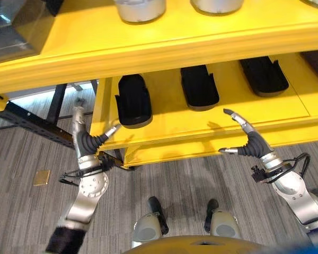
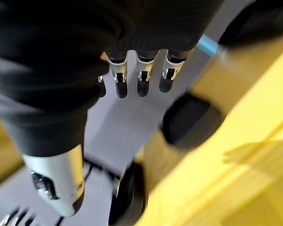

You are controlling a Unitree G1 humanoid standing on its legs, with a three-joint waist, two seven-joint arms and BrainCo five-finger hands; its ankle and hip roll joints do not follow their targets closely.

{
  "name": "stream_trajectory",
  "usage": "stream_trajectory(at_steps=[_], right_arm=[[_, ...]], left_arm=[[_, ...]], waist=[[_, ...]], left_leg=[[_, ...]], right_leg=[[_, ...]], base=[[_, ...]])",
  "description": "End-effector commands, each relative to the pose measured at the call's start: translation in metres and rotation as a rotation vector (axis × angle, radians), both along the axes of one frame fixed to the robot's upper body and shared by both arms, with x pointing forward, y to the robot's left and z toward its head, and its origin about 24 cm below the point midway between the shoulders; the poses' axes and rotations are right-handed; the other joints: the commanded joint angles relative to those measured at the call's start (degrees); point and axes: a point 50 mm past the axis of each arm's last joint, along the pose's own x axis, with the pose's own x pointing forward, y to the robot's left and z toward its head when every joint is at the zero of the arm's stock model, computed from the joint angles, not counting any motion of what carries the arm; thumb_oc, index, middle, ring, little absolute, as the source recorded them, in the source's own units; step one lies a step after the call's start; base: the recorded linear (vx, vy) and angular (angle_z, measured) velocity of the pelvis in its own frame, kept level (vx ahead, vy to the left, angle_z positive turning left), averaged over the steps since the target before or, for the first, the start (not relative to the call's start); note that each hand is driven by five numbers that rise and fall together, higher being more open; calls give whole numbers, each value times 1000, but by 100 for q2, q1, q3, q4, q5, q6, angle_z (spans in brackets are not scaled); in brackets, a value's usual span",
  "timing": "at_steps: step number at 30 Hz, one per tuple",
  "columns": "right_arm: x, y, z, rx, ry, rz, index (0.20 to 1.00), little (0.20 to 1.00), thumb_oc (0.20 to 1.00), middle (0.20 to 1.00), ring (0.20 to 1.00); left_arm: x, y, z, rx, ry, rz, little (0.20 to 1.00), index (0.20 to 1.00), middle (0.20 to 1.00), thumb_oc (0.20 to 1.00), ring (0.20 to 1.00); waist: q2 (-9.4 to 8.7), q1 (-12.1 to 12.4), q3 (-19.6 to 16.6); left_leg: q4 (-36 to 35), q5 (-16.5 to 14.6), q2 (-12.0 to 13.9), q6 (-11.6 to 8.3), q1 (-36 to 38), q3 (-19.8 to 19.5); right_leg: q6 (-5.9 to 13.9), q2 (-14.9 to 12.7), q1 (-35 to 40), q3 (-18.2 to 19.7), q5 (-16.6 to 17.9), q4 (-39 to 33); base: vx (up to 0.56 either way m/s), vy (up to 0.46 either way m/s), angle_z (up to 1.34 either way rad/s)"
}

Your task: Move parts from the plastic box to the shelf.

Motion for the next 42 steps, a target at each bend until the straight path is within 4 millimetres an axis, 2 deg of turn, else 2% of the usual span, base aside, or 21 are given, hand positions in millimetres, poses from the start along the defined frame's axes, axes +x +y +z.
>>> stream_trajectory(at_steps=[1,4,7,8,12,14,16,18,23,26,29,32,34,37,38,42], right_arm=[[5,20,33,48,-134,168,1000,1000,1000,1000,1000],[9,24,35,-5,-94,243,1000,1000,1000,1000,1000],[13,34,33,-85,-12,368,1000,1000,1000,1000,1000],[13,40,30,-120,19,412,1000,1000,1000,1000,1000],[16,47,29,-171,50,475,1000,1000,1000,1000,1000],[16,52,28,-189,51,490,1000,1000,1000,1000,1000],[20,58,28,-214,40,511,1000,1000,1000,1000,1000],[22,62,27,-228,29,522,1000,1000,1000,1000,1000],[31,76,22,-295,-11,533,1000,1000,1000,1000,1000],[41,76,22,-293,-67,463,1000,1000,1000,1000,1000],[45,76,21,-297,-89,438,1000,1000,1000,1000,1000],[54,81,20,-326,-118,414,1000,1000,1000,1000,1000],[59,84,20,-340,-149,390,1000,1000,1000,1000,1000],[64,85,20,-359,-203,349,1000,1000,1000,1000,1000],[66,84,21,-360,-218,331,1000,1000,1000,1000,1000],[75,84,17,-371,-214,279,1000,1000,1000,1000,1000]], left_arm=[[14,3,37,10,-125,-280,1000,1000,1000,1000,1000],[8,-6,32,-12,-82,-459,1000,1000,1000,1000,1000],[4,-10,18,-256,43,-659,1000,1000,1000,1000,1000],[3,-12,7,-390,89,-705,1000,1000,1000,1000,1000],[-3,-17,-8,-411,172,-794,1000,1000,1000,1000,1000],[-6,-18,-13,-450,201,-812,1000,1000,1000,1000,1000],[-8,-24,-18,-491,236,-909,1000,1000,1000,1000,1000],[-11,-25,-18,-515,216,-946,1000,1000,1000,1000,1000],[-11,-15,-25,-596,183,-883,1000,1000,1000,1000,1000],[-11,-2,-21,-583,123,-825,1000,1000,1000,1000,1000],[-11,2,-16,-599,84,-821,1000,1000,1000,1000,1000],[-7,6,-16,-738,40,-829,1000,1000,1000,1000,1000],[-4,6,-13,-760,3,-839,1000,1000,1000,1000,1000],[-3,8,-9,-738,-35,-844,1000,1000,1000,1000,1000],[-3,8,-8,-744,-41,-847,1000,1000,1000,1000,1000],[1,6,-6,-702,-31,-852,1000,1000,1000,1000,1000]], waist=[[-376,68,131],[-428,215,118],[-474,394,105],[-512,474,100],[-645,610,63],[-676,659,59],[-701,734,45],[-697,758,46],[-697,903,69],[-712,1060,136],[-707,1113,166],[-691,1228,248],[-700,1291,286],[-704,1351,326],[-705,1365,338],[-688,1406,361]], left_leg=[[284,-226,45,-297,-50,-92],[168,-195,40,-284,10,-152],[64,-150,28,-270,58,-188],[-9,-137,18,-246,113,-226],[-128,-91,26,-254,193,-224],[-210,-74,11,-238,254,-237],[-280,-52,4,-218,291,-245],[-293,-41,6,-215,297,-231],[-334,9,10,-187,267,-243],[-326,26,23,-175,203,-301],[-302,21,33,-167,169,-316],[-259,31,36,-165,80,-336],[-244,32,41,-164,47,-358],[-238,38,51,-163,14,-367],[-235,-49,38,-220,54,-432],[-179,-59,45,-224,-5,-424]], right_leg=[[293,121,563,5,350,-745],[316,122,617,-61,393,-801],[346,114,688,-144,451,-882],[356,115,736,-160,477,-921],[372,109,785,-204,556,-1012],[388,109,808,-212,594,-1064],[388,116,825,-227,618,-1095],[396,100,820,-247,628,-1090],[385,68,824,-325,659,-1091],[370,56,827,-424,653,-1053],[361,55,815,-464,628,-1010],[343,52,794,-564,587,-953],[339,54,790,-602,575,-936],[333,61,780,-654,552,-901],[385,53,816,-611,464,-858],[373,58,798,-655,412,-800]], base=[[-106,-71,20],[-105,-36,23],[-94,1,23],[-49,-11,25],[-19,-24,20],[-9,11,18],[-13,33,14],[-14,49,7],[-1,64,8],[13,34,12],[7,23,18],[-9,28,19],[0,1,12],[21,-8,10],[59,4,9],[30,14,5]])
